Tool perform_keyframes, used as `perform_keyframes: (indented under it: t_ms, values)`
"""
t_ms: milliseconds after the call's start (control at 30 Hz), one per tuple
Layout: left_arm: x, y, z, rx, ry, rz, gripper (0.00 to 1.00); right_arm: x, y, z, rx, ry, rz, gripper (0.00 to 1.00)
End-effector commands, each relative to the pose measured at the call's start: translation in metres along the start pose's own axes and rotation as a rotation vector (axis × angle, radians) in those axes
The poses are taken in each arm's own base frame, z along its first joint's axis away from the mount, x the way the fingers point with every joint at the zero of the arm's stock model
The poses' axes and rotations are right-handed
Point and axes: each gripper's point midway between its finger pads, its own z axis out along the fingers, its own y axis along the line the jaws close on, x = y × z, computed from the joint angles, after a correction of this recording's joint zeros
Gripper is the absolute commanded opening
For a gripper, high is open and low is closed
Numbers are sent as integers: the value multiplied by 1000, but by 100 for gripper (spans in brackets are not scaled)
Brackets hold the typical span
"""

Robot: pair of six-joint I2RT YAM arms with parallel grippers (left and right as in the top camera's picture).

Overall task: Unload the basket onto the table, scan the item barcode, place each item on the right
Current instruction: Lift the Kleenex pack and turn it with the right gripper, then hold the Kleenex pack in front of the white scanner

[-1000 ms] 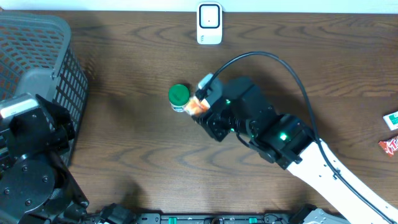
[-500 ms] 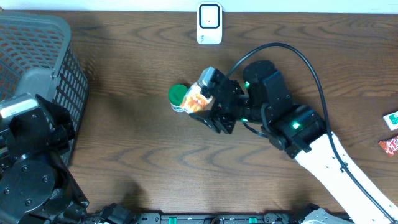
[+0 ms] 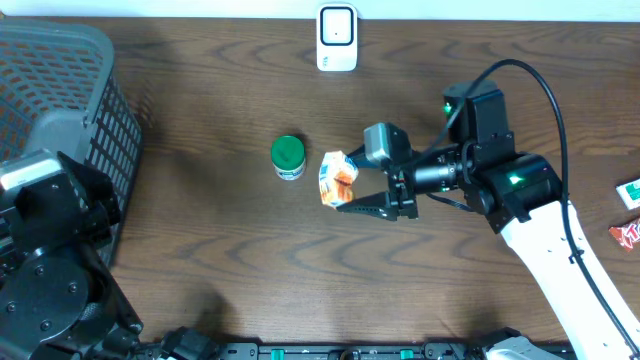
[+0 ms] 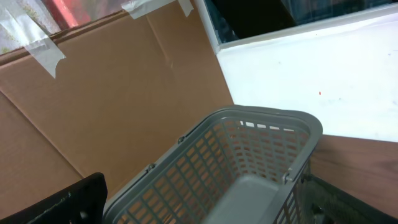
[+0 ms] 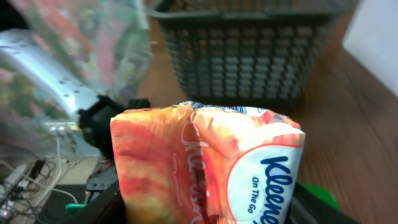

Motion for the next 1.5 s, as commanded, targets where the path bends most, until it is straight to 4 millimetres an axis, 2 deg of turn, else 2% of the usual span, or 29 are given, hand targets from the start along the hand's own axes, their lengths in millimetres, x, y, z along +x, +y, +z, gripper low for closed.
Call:
perform_keyframes:
  t_ms: [0,300,633,833,933,1033,1167,1300,1467]
  values:
    - [1,3,0,-13,1,-15,98,-14,17,-3,-91,-85,-114,57]
    - [1,3,0,-13,1,-15,98,-19,22,-5,-118,-123,-214,56]
    - [1,3,0,-13,1,-15,98,-18,21,-6,-110,-123,-226,59]
    - [1,3,0,-13,1,-15,98,-15,16,-5,-94,-108,-240,51]
    - [1,3,0,-13,1,-15,98,-4,-3,-1,-30,-44,-138,44]
    - [1,3,0,-13,1,-15,98,5,-23,4,17,-15,2,43]
    - [1,3,0,-13,1,-15,98,13,-51,14,38,-29,156,49]
    - [1,3,0,-13,1,-15,98,19,-88,25,57,-78,316,57]
    - [1,3,0,-13,1,-15,98,14,-141,34,68,-213,539,59]
